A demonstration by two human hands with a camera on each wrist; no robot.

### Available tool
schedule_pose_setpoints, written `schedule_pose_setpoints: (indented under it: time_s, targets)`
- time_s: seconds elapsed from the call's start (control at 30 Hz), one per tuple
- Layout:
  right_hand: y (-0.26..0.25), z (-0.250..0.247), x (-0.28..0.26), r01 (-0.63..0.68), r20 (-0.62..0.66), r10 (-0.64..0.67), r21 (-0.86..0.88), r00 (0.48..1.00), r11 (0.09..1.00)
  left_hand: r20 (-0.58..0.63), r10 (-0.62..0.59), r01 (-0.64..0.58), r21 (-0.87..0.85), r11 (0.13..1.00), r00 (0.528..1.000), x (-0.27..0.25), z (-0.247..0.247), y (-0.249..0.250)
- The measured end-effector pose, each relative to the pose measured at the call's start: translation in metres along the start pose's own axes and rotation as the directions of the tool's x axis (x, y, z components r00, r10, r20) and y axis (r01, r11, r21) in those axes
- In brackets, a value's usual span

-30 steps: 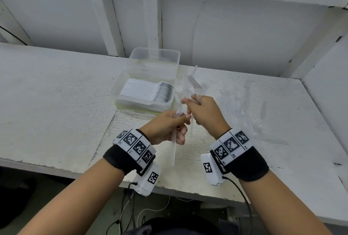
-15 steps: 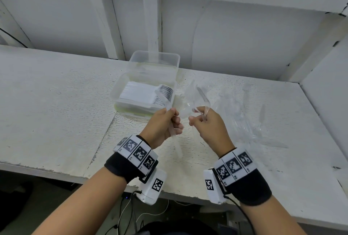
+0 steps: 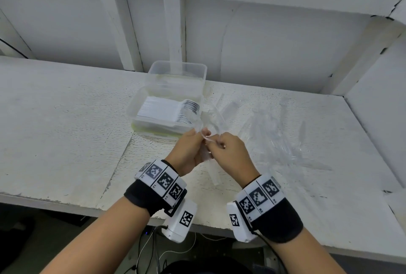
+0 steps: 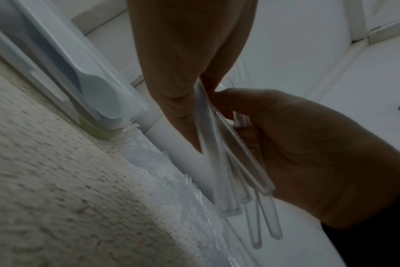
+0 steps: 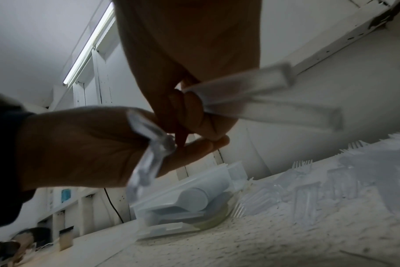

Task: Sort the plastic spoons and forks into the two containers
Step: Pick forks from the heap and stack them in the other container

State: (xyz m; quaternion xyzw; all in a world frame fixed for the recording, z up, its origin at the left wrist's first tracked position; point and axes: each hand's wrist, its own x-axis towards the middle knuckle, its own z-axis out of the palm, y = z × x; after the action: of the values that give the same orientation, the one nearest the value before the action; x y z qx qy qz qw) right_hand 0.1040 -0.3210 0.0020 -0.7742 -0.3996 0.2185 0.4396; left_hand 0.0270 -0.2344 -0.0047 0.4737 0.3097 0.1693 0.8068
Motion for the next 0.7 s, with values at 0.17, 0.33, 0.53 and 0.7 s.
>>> schedule_pose_setpoints:
  time_s: [0.17, 0.33, 0.53, 0.7]
  targets:
    - [-0.004, -0.011, -0.001, -0.106, 0.029, 0.102, 0.189, 0.994, 0.976, -0.008, -0.011, 0.01, -0.059, 0.998, 1.0, 0.001, -0.005, 0.0]
    - [0.003, -0.011, 0.005, -0.089, -0.009, 0.09, 0.087, 0.996, 0.992, -0.007, -0.015, 0.015, -0.043, 0.999, 1.0, -0.001, -0.004, 0.0]
    - [0.007, -0.001, 0.009, -0.052, -0.131, 0.067, 0.11, 0.989, 0.993, 0.016, 0.012, -0.012, 0.02, 1.0, 1.0, -0.006, -0.003, -0.003]
    - [-0.001, 0.006, 0.01, -0.02, -0.112, 0.028, 0.072, 0.993, 0.997, 0.01, 0.024, -0.025, 0.041, 0.999, 1.0, -0.009, -0.002, -0.002]
